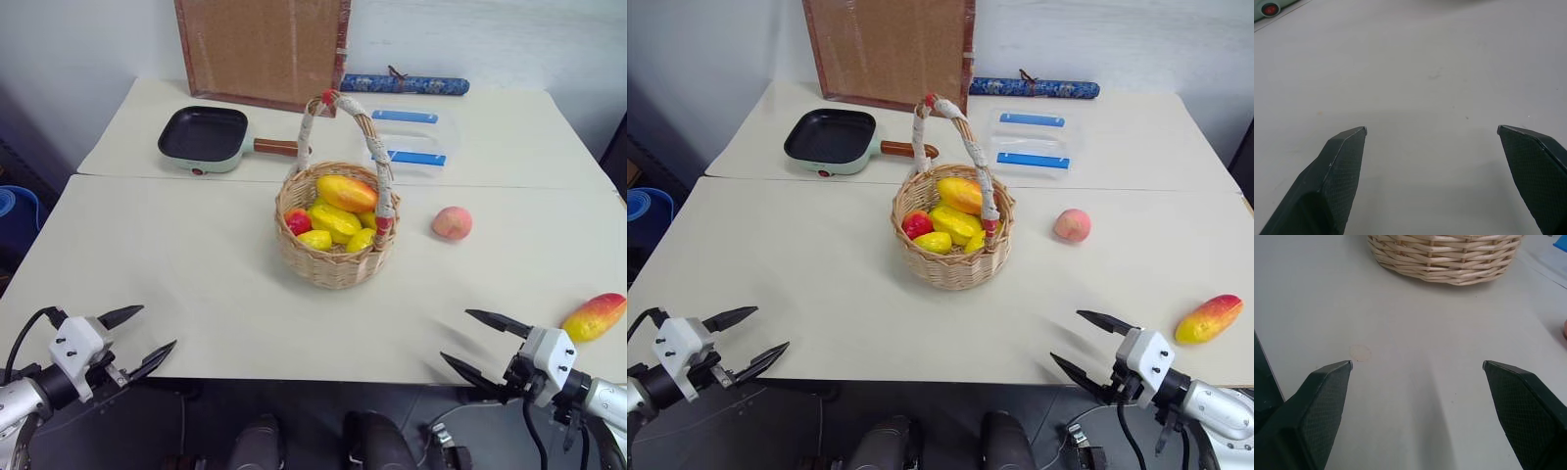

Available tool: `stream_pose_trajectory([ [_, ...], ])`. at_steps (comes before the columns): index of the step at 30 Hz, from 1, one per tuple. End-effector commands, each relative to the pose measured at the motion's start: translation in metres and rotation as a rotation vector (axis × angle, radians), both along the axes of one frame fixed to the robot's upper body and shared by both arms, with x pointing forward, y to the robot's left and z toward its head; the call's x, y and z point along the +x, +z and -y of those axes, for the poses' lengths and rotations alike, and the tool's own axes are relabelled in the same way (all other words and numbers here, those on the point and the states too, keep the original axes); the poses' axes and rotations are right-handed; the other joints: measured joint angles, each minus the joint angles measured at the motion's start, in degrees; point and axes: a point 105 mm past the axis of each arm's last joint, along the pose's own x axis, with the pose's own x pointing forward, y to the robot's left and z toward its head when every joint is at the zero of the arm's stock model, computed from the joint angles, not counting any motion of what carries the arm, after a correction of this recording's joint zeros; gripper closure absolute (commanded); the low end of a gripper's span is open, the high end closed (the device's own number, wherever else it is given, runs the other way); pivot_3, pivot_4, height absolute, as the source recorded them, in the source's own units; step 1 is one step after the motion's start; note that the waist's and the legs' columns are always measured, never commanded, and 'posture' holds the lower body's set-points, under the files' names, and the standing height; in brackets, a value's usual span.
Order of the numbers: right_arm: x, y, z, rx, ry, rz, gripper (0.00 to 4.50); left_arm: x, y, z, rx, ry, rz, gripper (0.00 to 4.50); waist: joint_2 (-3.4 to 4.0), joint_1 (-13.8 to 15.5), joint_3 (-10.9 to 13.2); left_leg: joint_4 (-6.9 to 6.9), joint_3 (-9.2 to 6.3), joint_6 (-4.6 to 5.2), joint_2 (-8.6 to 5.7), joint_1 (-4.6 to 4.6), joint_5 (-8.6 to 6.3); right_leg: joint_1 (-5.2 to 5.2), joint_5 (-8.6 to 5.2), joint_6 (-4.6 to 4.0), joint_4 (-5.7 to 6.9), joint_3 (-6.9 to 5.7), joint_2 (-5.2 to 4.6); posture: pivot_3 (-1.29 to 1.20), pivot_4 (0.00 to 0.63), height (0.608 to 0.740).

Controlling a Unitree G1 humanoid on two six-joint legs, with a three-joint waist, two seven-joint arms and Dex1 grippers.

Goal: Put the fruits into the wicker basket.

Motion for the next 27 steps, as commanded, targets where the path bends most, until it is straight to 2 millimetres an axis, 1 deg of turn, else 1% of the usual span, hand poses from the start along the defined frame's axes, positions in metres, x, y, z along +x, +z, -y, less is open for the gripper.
stream_pose_trajectory([
  [1,0.001,0.005,0.0,0.01,-0.003,0.032,0.05,0.0,0.01,0.004,0.024,-0.029,0.048,0.0,0.0,-0.01,0.0,0.01,0.0,0.0,0.0,0.0,0.0,0.0,0.0,0.0,0.0,0.0,0.0,0.0,0.15,0.74],
  [6,0.004,0.006,0.001,0.014,-0.013,0.047,0.05,0.005,0.016,0.005,-0.035,-0.031,0.061,0.0,0.0,-0.01,0.0,0.01,0.01,0.0,0.0,0.01,0.0,0.0,0.0,-0.01,0.02,0.0,0.0,0.0,0.15,0.74],
  [11,0.007,0.008,0.003,0.026,-0.053,0.067,0.05,0.011,0.021,0.01,-0.061,-0.058,0.061,0.0,0.01,0.0,0.0,0.01,0.0,-0.03,0.0,0.01,0.02,0.0,0.0,-0.01,0.05,-0.01,0.0,0.0,0.15,0.74],
  [13,0.007,0.01,0.001,0.028,-0.051,0.074,0.05,0.016,0.028,0.02,-0.106,-0.101,0.057,0.0,0.0,-0.02,0.0,0.01,0.01,-0.04,-0.01,0.02,0.02,0.0,0.01,0.0,0.06,-0.02,0.0,0.0,0.15,0.74],
  [14,0.008,0.014,0.002,0.042,-0.069,0.09,0.05,0.018,0.033,0.027,-0.139,-0.132,0.054,0.0,0.0,-0.01,0.0,0.03,0.01,-0.05,0.0,0.02,0.03,0.0,0.01,0.0,0.09,-0.02,0.01,0.0,0.15,0.74],
  [15,0.013,0.028,0.007,0.079,-0.13,0.126,0.05,0.019,0.04,0.036,-0.176,-0.17,0.049,0.0,0.0,0.02,0.0,0.05,0.01,-0.06,0.0,0.01,0.03,0.0,0.01,0.0,0.12,-0.02,0.01,0.0,0.15,0.74],
  [17,0.028,0.061,0.019,0.187,-0.269,0.207,0.05,0.021,0.051,0.05,-0.214,-0.234,0.045,0.0,0.03,0.0,0.02,0.11,-0.01,-0.13,0.0,0.0,0.08,0.0,0.01,-0.01,0.18,0.0,-0.01,0.0,0.15,0.74],
  [18,0.034,0.074,0.02,0.221,-0.298,0.222,0.05,0.021,0.056,0.056,-0.236,-0.257,0.04,0.0,0.09,-0.07,0.05,0.14,-0.02,-0.2,0.01,0.0,0.12,0.0,0.01,-0.01,0.18,0.01,-0.01,0.0,0.15,0.74],
  [19,0.038,0.08,0.018,0.23,-0.298,0.218,0.05,0.021,0.059,0.061,-0.253,-0.274,0.041,0.0,0.16,-0.27,0.08,0.19,-0.01,-0.24,0.01,-0.01,0.13,0.0,0.01,-0.02,0.19,0.03,-0.02,0.0,0.15,0.74],
  [21,0.051,0.088,0.01,0.23,-0.277,0.165,0.05,0.023,0.064,0.074,-0.268,-0.325,0.038,0.0,0.21,-0.29,0.06,0.21,0.03,-0.27,0.02,0.0,0.15,0.0,0.03,-0.05,0.18,0.06,-0.01,0.0,0.15,0.74],
  [23,0.076,0.085,0.006,0.135,-0.301,0.061,0.05,0.022,0.069,0.095,-0.283,-0.43,0.014,0.0,0.23,-0.42,0.07,0.19,0.03,-0.3,0.07,0.05,0.15,0.0,0.03,-0.05,0.24,0.03,0.06,0.0,0.15,0.74],
  [25,0.1,0.084,0.007,0.041,-0.358,0.009,0.05,0.022,0.077,0.11,-0.313,-0.508,0.004,0.0,0.28,-0.36,0.11,0.24,0.06,-0.3,0.06,0.01,0.17,-0.05,0.04,-0.06,0.27,0.04,0.06,0.0,0.15,0.74],
  [27,0.119,0.091,0.004,0.033,-0.388,-0.001,0.05,0.025,0.087,0.121,-0.332,-0.548,0.016,0.0,0.28,-0.12,0.11,0.23,0.05,-0.31,0.07,-0.11,0.22,-0.15,0.04,-0.09,0.26,0.02,0.08,0.0,0.15,0.74],
])
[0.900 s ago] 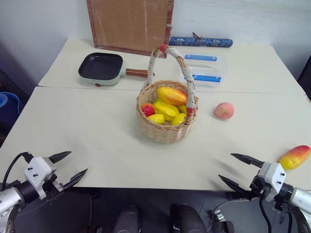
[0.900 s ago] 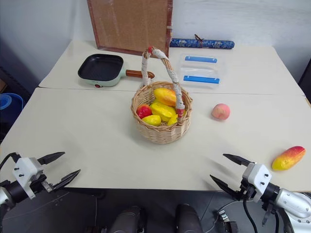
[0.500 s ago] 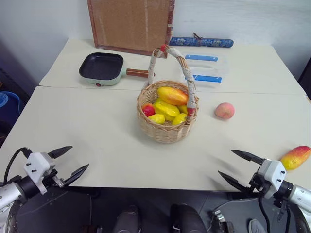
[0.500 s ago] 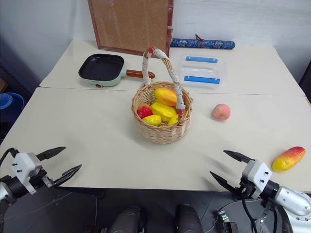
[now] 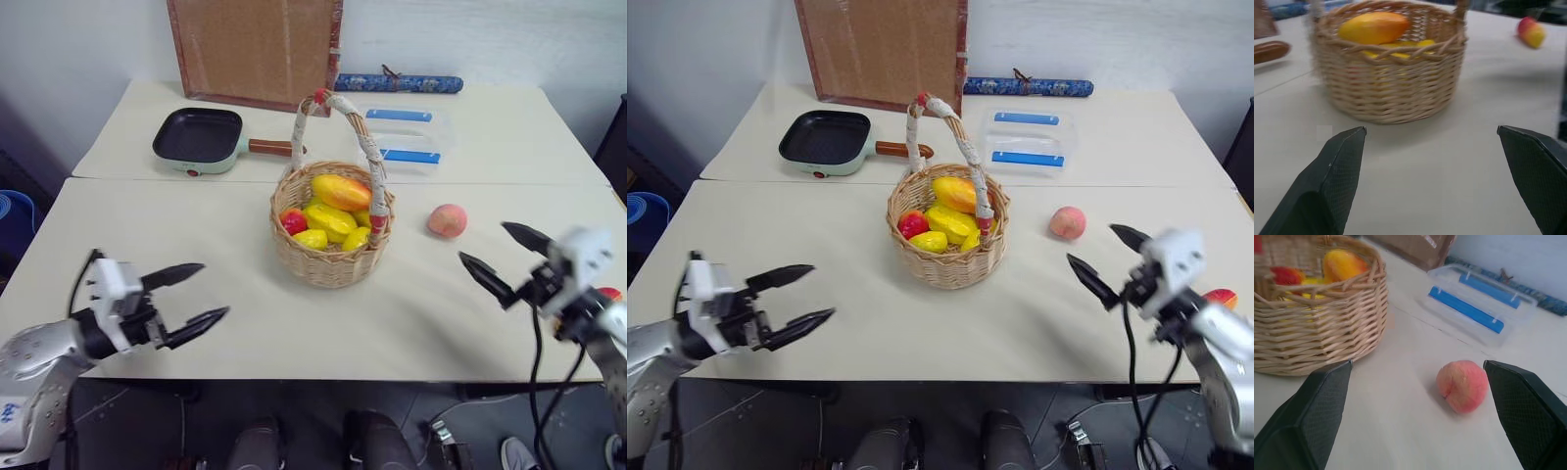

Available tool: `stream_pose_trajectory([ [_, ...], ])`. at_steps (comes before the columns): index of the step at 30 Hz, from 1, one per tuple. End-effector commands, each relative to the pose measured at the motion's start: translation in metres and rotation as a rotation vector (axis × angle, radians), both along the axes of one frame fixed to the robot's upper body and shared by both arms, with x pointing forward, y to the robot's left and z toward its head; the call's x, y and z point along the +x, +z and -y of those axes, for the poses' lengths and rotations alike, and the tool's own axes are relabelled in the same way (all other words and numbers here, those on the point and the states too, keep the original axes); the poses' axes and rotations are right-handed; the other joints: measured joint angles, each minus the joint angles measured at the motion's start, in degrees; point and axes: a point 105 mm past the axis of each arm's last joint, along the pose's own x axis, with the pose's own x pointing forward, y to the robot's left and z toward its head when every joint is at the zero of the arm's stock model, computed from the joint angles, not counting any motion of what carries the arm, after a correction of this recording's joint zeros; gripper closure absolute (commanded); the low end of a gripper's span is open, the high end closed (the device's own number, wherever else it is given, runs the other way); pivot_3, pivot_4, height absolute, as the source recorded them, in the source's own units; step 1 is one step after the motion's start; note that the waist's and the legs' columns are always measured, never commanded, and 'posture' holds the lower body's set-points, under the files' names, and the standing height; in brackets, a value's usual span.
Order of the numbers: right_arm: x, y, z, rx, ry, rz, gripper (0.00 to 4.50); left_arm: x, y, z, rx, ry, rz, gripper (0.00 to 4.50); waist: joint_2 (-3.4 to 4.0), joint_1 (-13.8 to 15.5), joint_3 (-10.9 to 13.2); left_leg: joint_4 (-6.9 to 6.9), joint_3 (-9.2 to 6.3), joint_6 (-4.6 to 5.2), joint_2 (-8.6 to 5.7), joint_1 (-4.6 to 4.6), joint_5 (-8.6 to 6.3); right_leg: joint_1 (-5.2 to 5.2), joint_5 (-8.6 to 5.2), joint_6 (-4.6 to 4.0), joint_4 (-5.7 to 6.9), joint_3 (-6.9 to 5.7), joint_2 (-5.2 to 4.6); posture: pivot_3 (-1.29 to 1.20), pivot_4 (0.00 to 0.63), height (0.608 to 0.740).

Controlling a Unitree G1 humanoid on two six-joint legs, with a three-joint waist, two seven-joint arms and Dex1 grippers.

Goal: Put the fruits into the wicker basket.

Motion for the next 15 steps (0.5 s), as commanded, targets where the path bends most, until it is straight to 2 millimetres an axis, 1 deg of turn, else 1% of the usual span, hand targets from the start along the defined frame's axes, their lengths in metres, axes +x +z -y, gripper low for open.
stream_pose_trajectory([
  [1,0.031,0.003,0.001,0.008,-0.088,-0.047,0.05,0.0,0.024,0.022,-0.038,-0.086,0.054,0.0,0.01,0.23,0.01,0.0,-0.05,-0.03,0.0,0.02,0.0,0.01,0.0,0.0,0.04,-0.05,0.0,0.0,0.15,0.74],
  [4,0.062,0.009,-0.002,0.036,-0.148,-0.046,0.05,0.009,0.048,0.038,-0.105,-0.101,0.13,0.0,0.08,0.2,0.05,0.19,-0.04,0.0,-0.07,-0.19,0.02,-0.11,0.03,0.05,0.15,-0.09,0.03,0.0,0.15,0.74],
  [6,0.078,0.003,0.001,0.017,-0.192,-0.067,0.05,0.012,0.062,0.047,-0.124,-0.112,0.166,0.0,0.07,0.19,0.05,0.37,0.0,0.02,-0.09,-0.23,0.04,-0.13,0.1,0.18,0.25,-0.11,0.12,0.0,0.15,0.74],
  [7,0.085,0.004,0.002,0.029,-0.213,-0.061,0.05,0.013,0.069,0.052,-0.126,-0.119,0.182,0.0,0.08,0.2,0.05,0.38,-0.01,0.05,-0.09,-0.31,0.05,-0.13,0.13,0.23,0.28,-0.13,0.16,0.0,0.15,0.74],
  [11,0.106,-0.005,0.009,0.048,-0.266,-0.119,0.05,0.016,0.085,0.068,-0.096,-0.156,0.199,0.0,0.08,0.14,0.05,0.39,0.07,0.18,-0.21,-0.39,0.03,-0.12,0.26,0.48,0.21,-0.18,0.31,0.0,0.15,0.74],
  [15,0.12,-0.017,0.015,0.079,-0.306,-0.191,0.05,0.031,0.105,0.071,-0.061,-0.116,0.193,0.0,0.06,0.06,0.06,0.43,0.17,0.26,-0.23,-0.43,0.06,-0.13,0.31,0.57,0.1,-0.26,0.36,0.0,0.15,0.74],
])
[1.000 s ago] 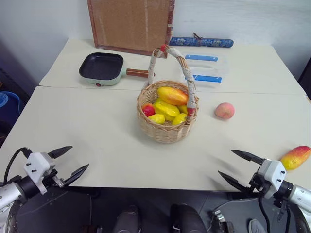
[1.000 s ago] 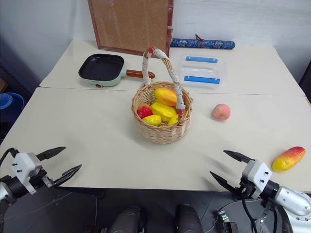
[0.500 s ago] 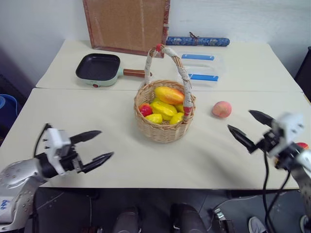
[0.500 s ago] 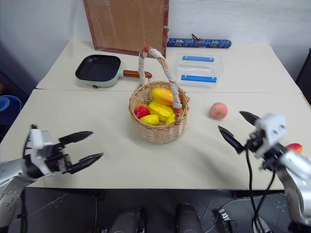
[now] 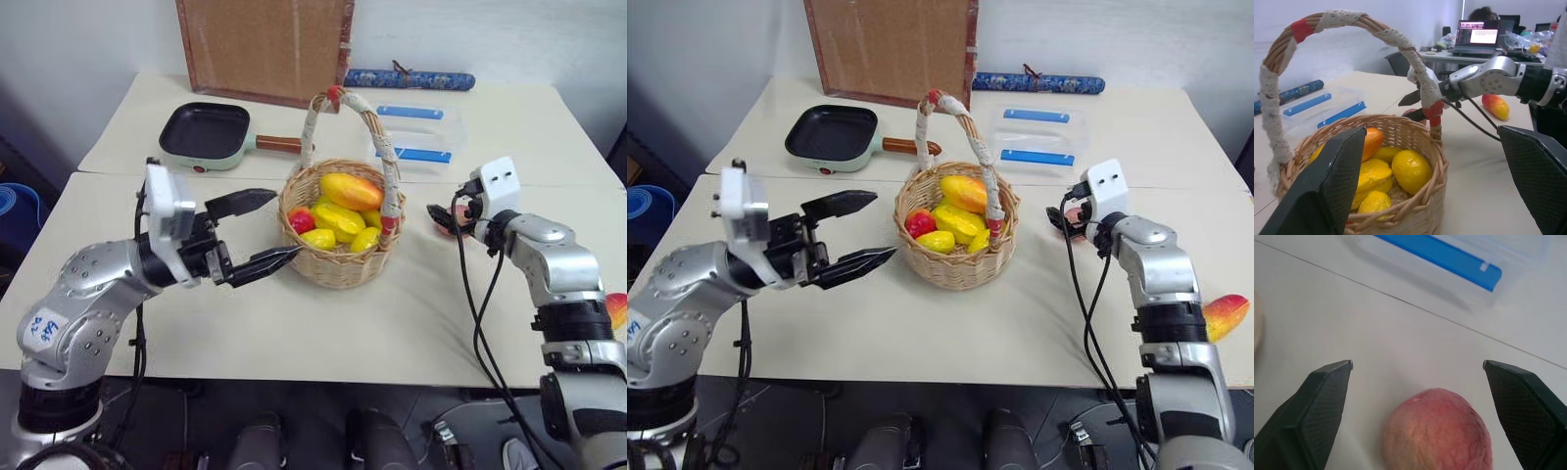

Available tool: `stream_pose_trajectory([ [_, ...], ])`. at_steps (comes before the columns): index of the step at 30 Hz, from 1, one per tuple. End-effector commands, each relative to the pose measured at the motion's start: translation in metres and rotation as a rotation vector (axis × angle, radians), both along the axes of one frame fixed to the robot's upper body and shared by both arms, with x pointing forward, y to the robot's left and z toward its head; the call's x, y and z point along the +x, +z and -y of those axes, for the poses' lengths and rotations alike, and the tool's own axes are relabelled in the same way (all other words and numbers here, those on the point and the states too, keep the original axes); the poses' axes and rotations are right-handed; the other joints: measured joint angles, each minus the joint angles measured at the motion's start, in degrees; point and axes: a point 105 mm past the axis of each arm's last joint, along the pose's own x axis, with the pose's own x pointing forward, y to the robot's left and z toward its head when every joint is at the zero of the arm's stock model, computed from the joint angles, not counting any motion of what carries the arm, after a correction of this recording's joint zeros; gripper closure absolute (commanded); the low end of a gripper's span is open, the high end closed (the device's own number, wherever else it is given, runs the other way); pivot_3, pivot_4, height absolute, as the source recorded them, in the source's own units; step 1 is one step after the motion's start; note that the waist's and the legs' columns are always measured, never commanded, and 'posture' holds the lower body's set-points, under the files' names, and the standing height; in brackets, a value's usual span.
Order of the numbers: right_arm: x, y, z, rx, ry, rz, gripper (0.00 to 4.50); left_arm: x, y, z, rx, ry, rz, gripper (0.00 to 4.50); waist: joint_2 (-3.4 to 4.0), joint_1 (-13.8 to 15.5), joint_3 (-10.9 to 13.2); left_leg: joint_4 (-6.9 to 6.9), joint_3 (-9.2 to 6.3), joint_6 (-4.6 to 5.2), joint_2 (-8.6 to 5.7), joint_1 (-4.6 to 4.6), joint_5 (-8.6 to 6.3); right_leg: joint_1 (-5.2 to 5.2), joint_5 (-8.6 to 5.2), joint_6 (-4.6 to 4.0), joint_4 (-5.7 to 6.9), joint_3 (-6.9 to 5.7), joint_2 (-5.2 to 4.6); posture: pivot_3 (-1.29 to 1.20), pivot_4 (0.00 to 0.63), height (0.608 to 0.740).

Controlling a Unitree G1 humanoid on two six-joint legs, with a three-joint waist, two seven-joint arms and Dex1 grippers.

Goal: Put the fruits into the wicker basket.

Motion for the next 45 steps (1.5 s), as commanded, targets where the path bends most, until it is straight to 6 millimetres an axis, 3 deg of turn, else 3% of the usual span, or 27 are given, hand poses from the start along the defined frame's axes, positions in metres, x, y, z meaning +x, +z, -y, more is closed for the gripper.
stream_pose_trajectory([
  [1,0.009,0.001,0.005,0.017,-0.009,-0.023,0.05,0.007,0.019,0.002,0.035,0.024,0.007,0.0,-0.01,-0.02,0.01,0.02,0.0,0.0,0.01,0.0,0.02,0.0,0.0,0.0,0.0,0.0,0.03,0.0,0.15,0.74],
  [4,0.013,-0.007,0.004,0.072,-0.007,-0.077,0.05,0.01,0.027,0.001,0.064,0.01,-0.017,0.0,0.0,-0.08,0.01,0.02,0.03,-0.04,0.05,0.04,0.06,0.0,0.0,0.0,0.05,0.09,0.12,0.0,0.15,0.74],
  [7,0.012,-0.01,0.005,0.056,0.011,-0.103,0.64,0.009,0.031,-0.001,0.096,-0.013,-0.027,0.0,0.02,-0.21,0.02,-0.01,0.07,-0.05,0.1,0.05,0.07,-0.06,0.01,-0.01,0.08,0.18,0.21,0.0,0.15,0.74],
  [10,0.009,-0.009,0.007,0.062,0.015,-0.122,1.61,0.006,0.032,-0.002,0.14,-0.048,-0.021,0.0,0.02,-0.31,0.02,-0.03,0.15,-0.08,0.18,0.01,0.06,-0.17,0.01,-0.01,0.09,0.28,0.34,0.0,0.15,0.74],
  [14,0.002,0.01,0.008,0.059,0.076,-0.055,1.77,0.005,0.031,-0.007,0.152,-0.067,-0.026,0.0,0.02,-0.21,0.03,-0.04,0.19,-0.14,0.24,-0.02,0.05,-0.26,0.01,-0.02,0.1,0.35,0.42,0.0,0.15,0.74],
  [16,-0.01,0.037,-0.006,0.055,0.22,0.049,1.77,0.006,0.028,-0.015,0.149,-0.06,-0.027,0.0,0.03,-0.1,0.03,0.01,0.31,-0.15,0.24,-0.29,0.06,-0.58,0.02,-0.02,0.19,0.46,0.43,0.0,0.15,0.74],
  [18,-0.029,0.072,-0.038,0.066,0.403,0.159,1.77,0.01,0.022,-0.03,0.121,-0.031,-0.04,0.0,0.15,-0.05,0.1,0.04,0.31,-0.16,0.24,-0.53,0.07,-0.81,0.02,-0.03,0.19,0.45,0.44,0.0,0.15,0.74],
  [22,-0.049,0.1,-0.092,0.103,0.619,0.233,1.77,0.016,0.01,-0.055,0.077,0.027,-0.064,0.0,0.24,-1.09,0.16,0.05,0.49,-0.2,0.38,-0.52,0.09,-0.93,0.08,-0.11,0.24,0.48,0.58,0.0,0.15,0.74],
  [25,-0.055,0.104,-0.117,0.12,0.71,0.24,1.77,0.016,0.002,-0.066,0.062,0.054,-0.08,0.0,0.21,-1.3,0.15,0.06,0.49,-0.27,0.47,-0.51,0.13,-0.92,0.13,-0.2,0.24,0.47,0.6,0.0,0.15,0.74],
  [29,-0.062,0.093,-0.148,0.173,0.843,0.165,1.77,0.016,-0.013,-0.075,0.08,0.09,-0.111,0.0,0.22,-1.21,0.15,0.06,0.49,-0.22,0.42,-0.52,0.12,-0.93,0.15,-0.21,0.25,0.5,0.52,0.0,0.15,0.74],
  [31,-0.064,0.088,-0.156,0.156,0.891,0.168,1.06,0.017,-0.015,-0.074,0.085,0.09,-0.112,0.0,0.21,-1.02,0.15,0.07,0.46,-0.18,0.39,-0.6,0.12,-0.95,0.17,-0.18,0.24,0.47,0.49,0.0,0.15,0.74],
  [35,-0.052,0.084,-0.153,0.158,0.861,0.172,0.03,0.018,-0.015,-0.068,0.09,0.071,-0.11,0.0,0.2,-0.99,0.15,0.08,0.46,-0.08,0.33,-0.64,0.06,-0.97,0.21,-0.11,0.22,0.48,0.42,0.0,0.15,0.74],
  [39,-0.04,0.102,-0.131,0.185,0.768,0.311,0.03,0.02,-0.013,-0.062,0.09,0.048,-0.101,0.0,0.2,-1.1,0.15,0.12,0.49,-0.07,0.32,-0.63,0.06,-0.97,0.22,-0.09,0.22,0.48,0.43,0.0,0.15,0.74],
  [45,-0.07,0.117,-0.078,0.213,0.791,0.452,0.03,0.02,-0.009,-0.053,0.077,-0.011,-0.083,0.0,0.2,-0.74,0.15,0.08,0.49,-0.06,0.32,-0.64,0.06,-0.97,0.23,-0.08,0.22,0.44,0.44,0.0,0.15,0.74],
])
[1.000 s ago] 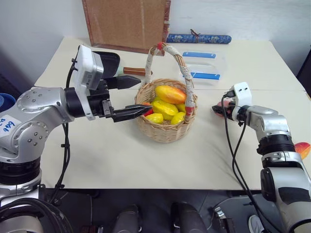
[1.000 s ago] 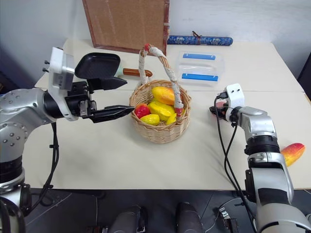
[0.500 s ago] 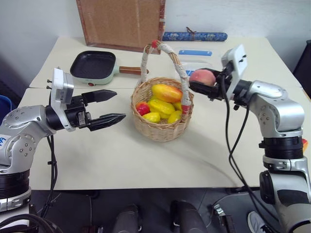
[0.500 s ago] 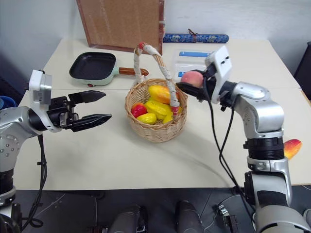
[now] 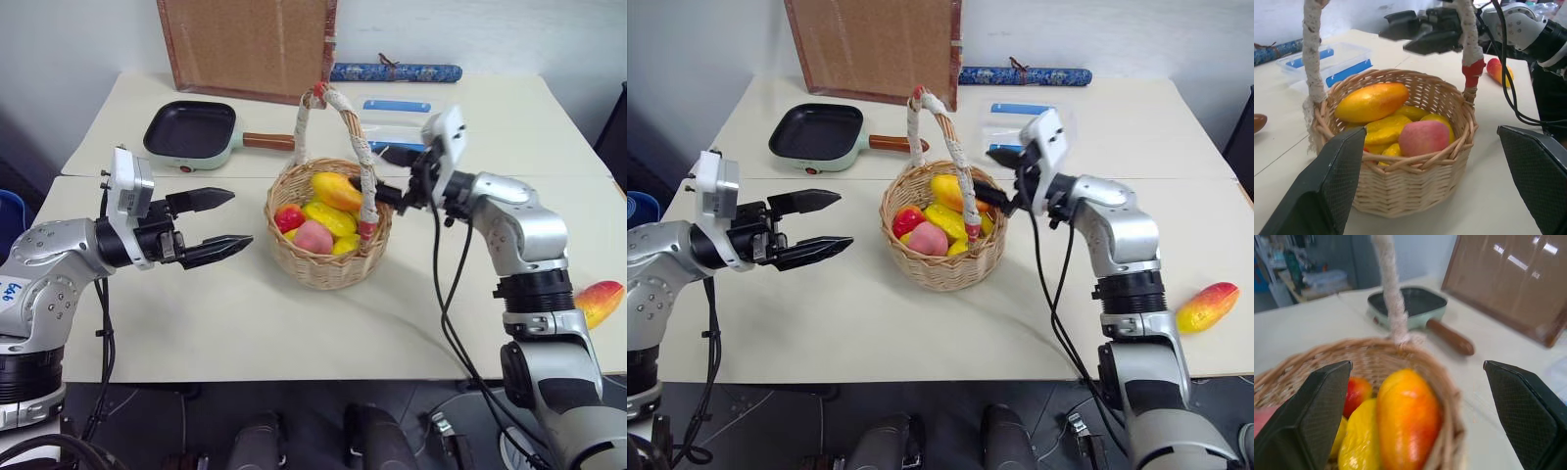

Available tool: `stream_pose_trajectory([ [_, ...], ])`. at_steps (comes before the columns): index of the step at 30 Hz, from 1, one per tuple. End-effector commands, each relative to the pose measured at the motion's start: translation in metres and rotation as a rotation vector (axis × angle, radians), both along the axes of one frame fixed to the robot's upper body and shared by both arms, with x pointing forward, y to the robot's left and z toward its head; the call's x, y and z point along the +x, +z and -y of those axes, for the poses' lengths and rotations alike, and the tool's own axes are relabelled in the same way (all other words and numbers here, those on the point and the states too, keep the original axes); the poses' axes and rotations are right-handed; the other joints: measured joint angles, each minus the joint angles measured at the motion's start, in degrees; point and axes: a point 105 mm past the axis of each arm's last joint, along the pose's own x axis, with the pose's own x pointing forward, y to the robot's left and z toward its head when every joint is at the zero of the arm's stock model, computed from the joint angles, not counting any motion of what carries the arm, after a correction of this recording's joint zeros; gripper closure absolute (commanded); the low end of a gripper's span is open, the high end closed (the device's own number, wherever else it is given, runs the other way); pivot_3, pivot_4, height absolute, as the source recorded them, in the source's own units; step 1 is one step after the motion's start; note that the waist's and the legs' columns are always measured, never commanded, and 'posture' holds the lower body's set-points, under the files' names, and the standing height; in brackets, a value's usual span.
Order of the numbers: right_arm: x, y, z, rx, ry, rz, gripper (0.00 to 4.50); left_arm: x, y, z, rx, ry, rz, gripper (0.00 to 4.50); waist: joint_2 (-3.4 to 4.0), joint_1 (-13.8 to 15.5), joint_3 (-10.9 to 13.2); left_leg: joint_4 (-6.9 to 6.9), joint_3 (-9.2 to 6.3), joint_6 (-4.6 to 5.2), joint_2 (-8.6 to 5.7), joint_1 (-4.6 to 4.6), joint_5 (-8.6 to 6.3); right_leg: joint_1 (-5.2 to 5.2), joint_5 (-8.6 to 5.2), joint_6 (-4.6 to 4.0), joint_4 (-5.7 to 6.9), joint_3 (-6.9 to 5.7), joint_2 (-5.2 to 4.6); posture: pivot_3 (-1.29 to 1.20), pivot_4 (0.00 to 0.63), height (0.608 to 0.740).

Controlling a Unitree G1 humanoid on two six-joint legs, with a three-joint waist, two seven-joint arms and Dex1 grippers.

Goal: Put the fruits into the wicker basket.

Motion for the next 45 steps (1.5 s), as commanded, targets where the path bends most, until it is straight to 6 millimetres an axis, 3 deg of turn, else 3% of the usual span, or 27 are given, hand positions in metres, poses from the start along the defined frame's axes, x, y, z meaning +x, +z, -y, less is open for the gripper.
stream_pose_trajectory([
  [1,-0.027,0.016,0.029,0.025,0.018,0.105,0.03,-0.003,0.008,0.004,-0.013,-0.035,0.044,0.0,-0.01,0.37,0.0,-0.03,0.0,0.0,-0.01,-0.01,0.0,0.0,0.0,0.0,-0.02,0.0,0.0,0.0,0.15,0.74],
  [4,-0.054,0.002,0.076,-0.005,-0.091,0.079,0.03,-0.007,0.015,0.015,-0.029,-0.108,0.094,0.0,-0.01,1.04,0.01,-0.03,0.07,0.02,0.0,0.0,-0.03,0.0,0.0,0.0,-0.05,0.01,0.02,0.0,0.15,0.74],
  [8,-0.094,-0.024,0.147,-0.095,-0.394,0.036,0.03,-0.019,0.025,0.035,-0.031,-0.224,0.153,0.0,-0.02,2.74,0.02,0.04,0.25,0.03,-0.03,-0.05,-0.03,0.02,0.0,0.01,-0.07,-0.03,0.03,0.0,0.15,0.74],
  [12,-0.142,-0.042,0.2,-0.068,-0.672,0.017,0.03,-0.028,0.018,0.051,0.013,-0.308,0.133,0.0,-0.01,2.73,0.02,0.1,0.31,0.07,-0.06,0.06,0.0,0.2,0.01,0.01,-0.13,0.05,0.04,0.0,0.15,0.74],
  [15,-0.176,-0.066,0.218,-0.13,-0.782,-0.036,0.03,-0.029,0.014,0.054,0.031,-0.338,0.113,0.0,-0.01,2.57,0.01,0.06,0.28,0.05,-0.07,0.28,0.06,0.32,0.0,0.01,-0.3,0.2,0.12,0.0,0.15,0.74],
  [19,-0.213,-0.095,0.243,-0.089,-0.971,-0.1,0.03,-0.013,0.011,0.052,0.029,-0.306,0.116,0.0,-0.04,1.94,0.03,-0.17,0.55,0.0,-0.03,0.85,0.07,0.47,-0.01,-0.06,-0.3,0.74,0.2,0.0,0.15,0.74],
  [22,-0.235,-0.112,0.259,-0.065,-1.089,-0.133,0.03,-0.013,0.011,0.051,0.022,-0.308,0.109,0.0,-0.03,1.84,0.02,-0.28,0.76,0.0,0.0,1.02,0.06,0.46,-0.02,-0.08,-0.29,1.02,0.22,0.0,0.15,0.74],
  [25,-0.233,-0.108,0.255,0.077,-1.076,-0.201,0.03,-0.013,0.01,0.051,0.018,-0.3,0.109,0.0,-0.03,1.24,0.02,-0.29,0.94,0.07,0.01,1.05,-0.01,0.41,-0.02,-0.08,-0.3,1.31,0.19,0.0,0.15,0.74],
  [29,-0.203,-0.085,0.259,0.152,-1.089,-0.305,0.03,-0.012,0.012,0.05,0.005,-0.294,0.12,0.0,0.02,0.4,0.0,-0.26,1.12,0.14,0.02,1.12,-0.06,0.37,-0.01,-0.08,-0.24,1.64,0.14,0.0,0.15,0.74],
  [33,-0.183,-0.089,0.28,0.077,-1.215,-0.618,0.03,-0.013,0.01,0.05,0.005,-0.295,0.119,0.0,0.02,0.95,0.0,-0.23,1.08,0.14,0.06,1.1,-0.07,0.28,-0.03,-0.11,-0.15,1.96,0.16,0.0,0.15,0.74],
  [36,-0.166,-0.08,0.306,0.225,-1.381,-0.761,0.03,-0.014,0.008,0.052,-0.002,-0.292,0.121,0.0,-0.09,0.99,-0.03,-0.19,1.09,0.16,0.05,1.05,-0.08,0.28,-0.03,-0.12,-0.22,2.0,0.19,0.0,0.15,0.74],
  [39,-0.153,-0.09,0.313,0.221,-1.433,-0.904,0.03,-0.017,0.006,0.053,0.01,-0.288,0.12,0.0,-0.1,1.3,-0.02,-0.11,1.13,0.26,0.0,0.95,-0.08,0.22,-0.03,-0.11,-0.26,2.1,0.16,0.0,0.15,0.74],
  [45,-0.134,-0.117,0.308,0.157,-1.432,-1.104,0.03,-0.02,0.01,0.05,0.012,-0.271,0.13,0.0,-0.1,1.1,-0.03,-0.09,1.03,0.27,-0.06,0.73,-0.07,0.17,-0.01,-0.06,-0.38,2.1,0.22,0.0,0.15,0.74],
])
